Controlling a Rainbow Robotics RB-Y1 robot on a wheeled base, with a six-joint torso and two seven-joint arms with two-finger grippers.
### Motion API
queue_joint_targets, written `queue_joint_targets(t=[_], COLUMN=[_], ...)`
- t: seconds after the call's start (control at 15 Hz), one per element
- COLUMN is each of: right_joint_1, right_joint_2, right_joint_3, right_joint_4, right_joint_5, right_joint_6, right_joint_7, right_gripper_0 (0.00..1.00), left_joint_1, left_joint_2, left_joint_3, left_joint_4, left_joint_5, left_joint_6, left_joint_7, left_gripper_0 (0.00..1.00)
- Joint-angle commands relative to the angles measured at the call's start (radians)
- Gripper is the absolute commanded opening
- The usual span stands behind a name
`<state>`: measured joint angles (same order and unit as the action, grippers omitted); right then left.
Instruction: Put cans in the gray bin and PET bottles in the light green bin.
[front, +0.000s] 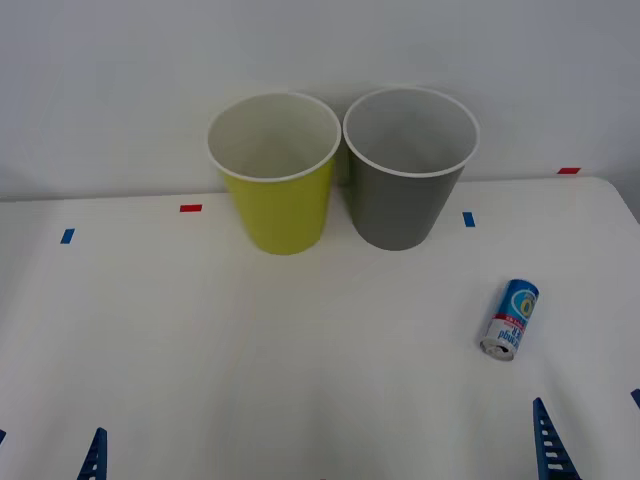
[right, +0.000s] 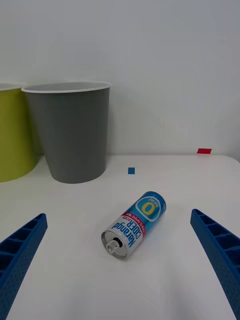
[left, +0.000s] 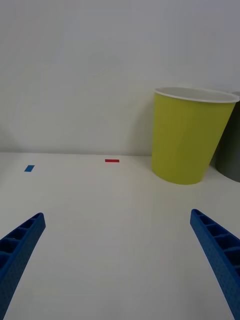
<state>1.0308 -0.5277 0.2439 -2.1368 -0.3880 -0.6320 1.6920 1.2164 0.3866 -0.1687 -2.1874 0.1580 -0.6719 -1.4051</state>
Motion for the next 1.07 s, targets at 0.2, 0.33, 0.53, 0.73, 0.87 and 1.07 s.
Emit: queue_joint_targets(t=[0.2, 0.33, 0.53, 0.73, 0.87, 1.07], right_joint_1=[0.000, 0.000, 0.000, 0.000, 0.000, 0.000], right_joint_2=[0.000, 0.000, 0.000, 0.000, 0.000, 0.000], right_joint_3=[0.000, 0.000, 0.000, 0.000, 0.000, 0.000], right_joint_4=[0.000, 0.000, 0.000, 0.000, 0.000, 0.000], right_joint_5=[0.000, 0.000, 0.000, 0.000, 0.000, 0.000], right_joint_6=[0.000, 0.000, 0.000, 0.000, 0.000, 0.000], right_joint_7=[0.000, 0.000, 0.000, 0.000, 0.000, 0.000], right_gripper_0=[1.00, 1.00, 1.00, 1.00, 1.00, 1.00], left_joint_1=[0.000, 0.000, 0.000, 0.000, 0.000, 0.000], left_joint_2=[0.000, 0.000, 0.000, 0.000, 0.000, 0.000], left_joint_3=[0.000, 0.000, 0.000, 0.000, 0.000, 0.000], left_joint_4=[0.000, 0.000, 0.000, 0.000, 0.000, 0.000], left_joint_5=[0.000, 0.000, 0.000, 0.000, 0.000, 0.000], left_joint_6=[0.000, 0.000, 0.000, 0.000, 0.000, 0.000], left_joint_7=[0.000, 0.000, 0.000, 0.000, 0.000, 0.000], left_gripper_0=[1.00, 1.00, 1.00, 1.00, 1.00, 1.00])
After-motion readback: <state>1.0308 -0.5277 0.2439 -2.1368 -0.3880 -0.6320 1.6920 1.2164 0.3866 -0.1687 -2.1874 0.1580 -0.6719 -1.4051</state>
